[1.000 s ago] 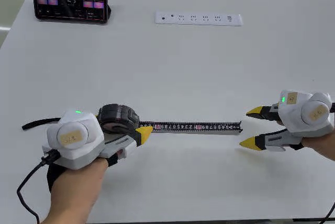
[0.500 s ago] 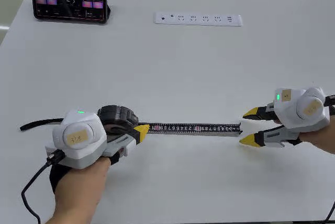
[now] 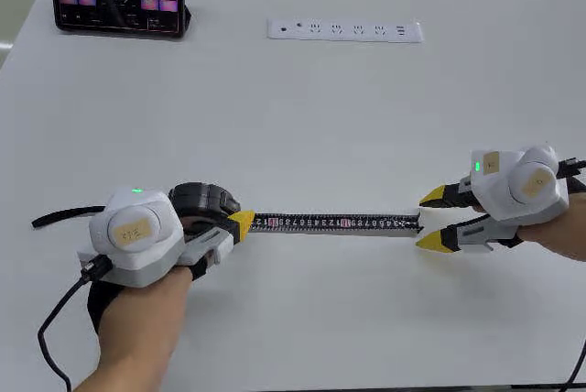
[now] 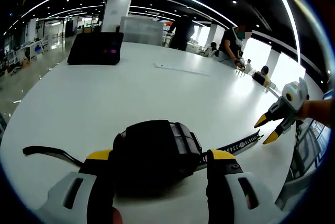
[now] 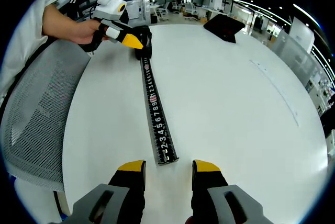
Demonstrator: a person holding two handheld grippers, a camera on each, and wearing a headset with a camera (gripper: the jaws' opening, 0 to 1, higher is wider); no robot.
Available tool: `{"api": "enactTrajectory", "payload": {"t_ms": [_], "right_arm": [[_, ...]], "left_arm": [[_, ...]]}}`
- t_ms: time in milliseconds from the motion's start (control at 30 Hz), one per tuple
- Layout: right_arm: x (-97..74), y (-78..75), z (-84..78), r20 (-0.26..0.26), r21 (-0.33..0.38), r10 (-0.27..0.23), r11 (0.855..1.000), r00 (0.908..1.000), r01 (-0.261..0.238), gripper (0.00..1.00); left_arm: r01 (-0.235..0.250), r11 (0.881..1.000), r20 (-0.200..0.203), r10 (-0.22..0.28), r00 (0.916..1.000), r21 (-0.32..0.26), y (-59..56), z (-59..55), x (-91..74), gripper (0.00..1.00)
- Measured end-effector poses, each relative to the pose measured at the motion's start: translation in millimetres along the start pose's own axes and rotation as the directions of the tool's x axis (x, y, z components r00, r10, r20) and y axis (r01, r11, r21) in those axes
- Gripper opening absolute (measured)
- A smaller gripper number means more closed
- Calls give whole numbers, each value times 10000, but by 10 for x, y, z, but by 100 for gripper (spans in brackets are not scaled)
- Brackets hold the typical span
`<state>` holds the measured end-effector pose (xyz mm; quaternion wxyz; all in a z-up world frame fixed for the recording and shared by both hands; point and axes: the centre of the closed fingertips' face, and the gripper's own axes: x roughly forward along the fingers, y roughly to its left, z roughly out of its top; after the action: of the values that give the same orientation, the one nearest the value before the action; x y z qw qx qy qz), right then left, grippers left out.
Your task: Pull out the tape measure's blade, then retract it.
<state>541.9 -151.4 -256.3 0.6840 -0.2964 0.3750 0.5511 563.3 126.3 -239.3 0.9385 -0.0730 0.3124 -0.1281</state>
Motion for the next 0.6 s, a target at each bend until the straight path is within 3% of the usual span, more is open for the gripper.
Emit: {"api": "enactTrajectory", "payload": {"t_ms": [600], "right_arm": [[12, -23, 24, -24, -144, -16, 9999, 10000, 15, 32]], "left_arm": [[-224, 9997, -85, 223, 9997, -127, 35, -12, 25, 63]]}}
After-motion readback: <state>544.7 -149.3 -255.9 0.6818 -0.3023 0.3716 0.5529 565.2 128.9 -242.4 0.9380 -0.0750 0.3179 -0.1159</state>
